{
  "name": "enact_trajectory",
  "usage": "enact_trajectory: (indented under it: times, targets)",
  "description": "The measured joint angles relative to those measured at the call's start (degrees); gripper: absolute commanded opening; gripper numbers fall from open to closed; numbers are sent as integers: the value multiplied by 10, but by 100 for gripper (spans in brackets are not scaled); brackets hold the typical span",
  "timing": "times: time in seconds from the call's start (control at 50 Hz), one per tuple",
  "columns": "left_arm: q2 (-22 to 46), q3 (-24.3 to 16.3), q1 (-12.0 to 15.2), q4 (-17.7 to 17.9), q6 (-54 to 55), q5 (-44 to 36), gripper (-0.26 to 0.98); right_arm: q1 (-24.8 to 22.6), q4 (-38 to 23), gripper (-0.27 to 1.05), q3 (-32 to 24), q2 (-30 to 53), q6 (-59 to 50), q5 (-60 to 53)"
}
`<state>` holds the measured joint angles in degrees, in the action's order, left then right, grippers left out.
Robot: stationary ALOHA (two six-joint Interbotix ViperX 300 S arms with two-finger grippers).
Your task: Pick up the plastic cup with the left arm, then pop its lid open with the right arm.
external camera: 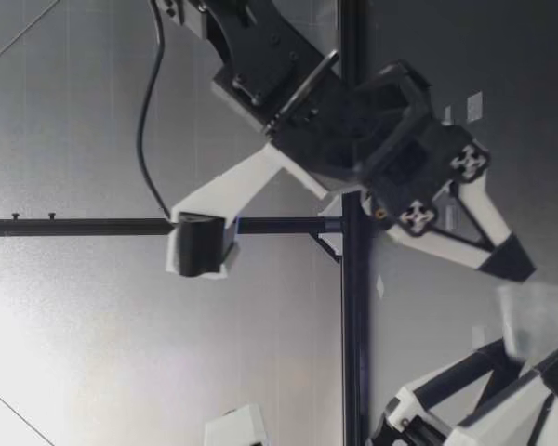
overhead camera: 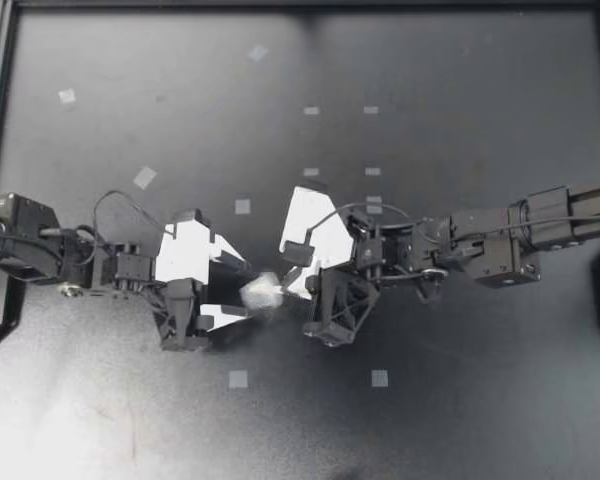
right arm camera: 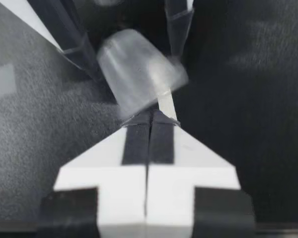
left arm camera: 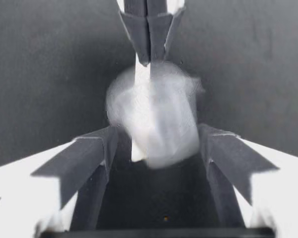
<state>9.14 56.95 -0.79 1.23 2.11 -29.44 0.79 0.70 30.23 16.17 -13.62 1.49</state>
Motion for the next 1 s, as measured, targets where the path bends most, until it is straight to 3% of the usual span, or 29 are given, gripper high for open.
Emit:
enact_trajectory:
  times: [0.66, 0.78, 1.0]
  targets:
    - [0, -17, -1, 0, 2, 55, 62, 0, -1, -12, 0, 1, 0, 0]
    - [0, -23, -1, 0, 0, 61, 51, 0, 0, -12, 0, 1, 0, 1]
    - [0, -24, -2, 0, -1, 69, 19, 0, -1, -12, 8, -12, -2, 4]
